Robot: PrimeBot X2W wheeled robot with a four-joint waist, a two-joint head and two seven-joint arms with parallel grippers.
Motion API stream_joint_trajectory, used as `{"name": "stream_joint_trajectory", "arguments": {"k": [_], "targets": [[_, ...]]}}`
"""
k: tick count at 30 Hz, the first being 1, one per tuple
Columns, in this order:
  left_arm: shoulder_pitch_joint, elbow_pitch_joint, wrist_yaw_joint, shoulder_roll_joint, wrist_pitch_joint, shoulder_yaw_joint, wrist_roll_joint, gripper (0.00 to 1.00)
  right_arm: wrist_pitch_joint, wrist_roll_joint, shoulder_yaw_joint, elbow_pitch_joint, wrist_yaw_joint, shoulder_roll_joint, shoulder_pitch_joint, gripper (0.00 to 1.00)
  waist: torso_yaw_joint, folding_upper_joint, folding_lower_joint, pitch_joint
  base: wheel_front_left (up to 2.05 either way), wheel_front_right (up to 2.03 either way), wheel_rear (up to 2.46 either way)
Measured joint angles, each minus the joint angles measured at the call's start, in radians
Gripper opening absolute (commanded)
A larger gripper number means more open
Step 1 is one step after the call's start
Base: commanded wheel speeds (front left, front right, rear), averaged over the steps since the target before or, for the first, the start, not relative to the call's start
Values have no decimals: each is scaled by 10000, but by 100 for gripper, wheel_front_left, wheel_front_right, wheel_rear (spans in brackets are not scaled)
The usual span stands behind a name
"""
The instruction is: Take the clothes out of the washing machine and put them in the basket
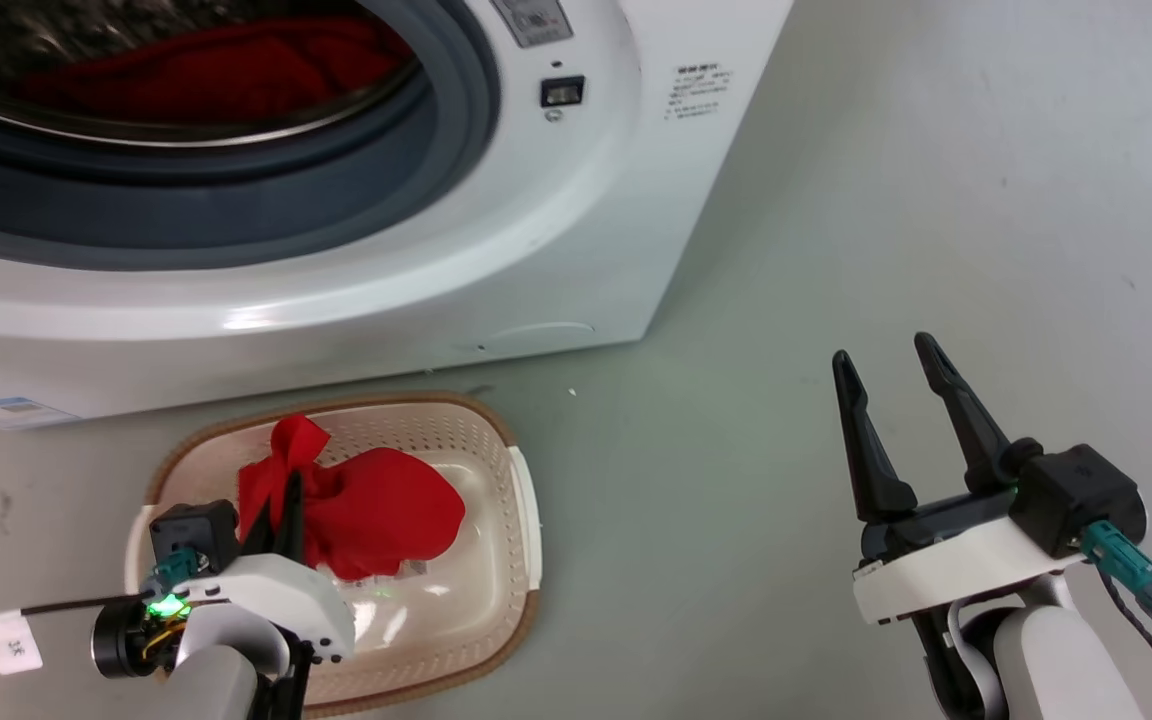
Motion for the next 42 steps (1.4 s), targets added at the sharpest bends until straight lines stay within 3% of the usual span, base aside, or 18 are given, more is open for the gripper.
{"name": "stream_joint_trajectory", "arguments": {"k": [5, 15, 23, 30, 31, 32, 42], "targets": [[-902, 1870, -493, 17, -13, 44, 2, 0, -157, 92, 140, -2, 0, 0, -299, 100, -451, 0, 1, 771, 0, 0, 0], [-2504, 4907, -1068, 291, -44, 98, 113, 0, -387, 178, 441, 77, 2, 2, -902, 100, -1070, 0, 1, 2275, 0, 0, 0], [-2971, 6186, -1452, 291, -44, 33, 128, 0, -508, 326, 573, 192, 0, 2, -1113, 100, -1324, 0, 1, 2956, 0, 0, 0], [-3090, 6857, -1733, 138, -6, -173, 107, 0, -560, 336, 625, 391, 0, 2, -1245, 100, -1330, 0, 0, 2811, 0, 0, 0], [-3088, 6899, -1779, 82, -6, -219, 115, 41, -562, 332, 621, 430, 0, 2, -1244, 100, -1311, 0, 0, 2722, 0, 0, 0], [-3087, 6916, -1810, 17, -6, -263, 115, 100, -564, 324, 612, 470, 0, 2, -1244, 100, -1289, 0, 0, 2622, 0, 0, 0], [-2433, 7108, -1981, -387, -13, -397, -150, 100, -583, 284, 460, 826, 0, 4, -975, 100, -996, 0, -1, 1068, 0, 0, 0]]}}
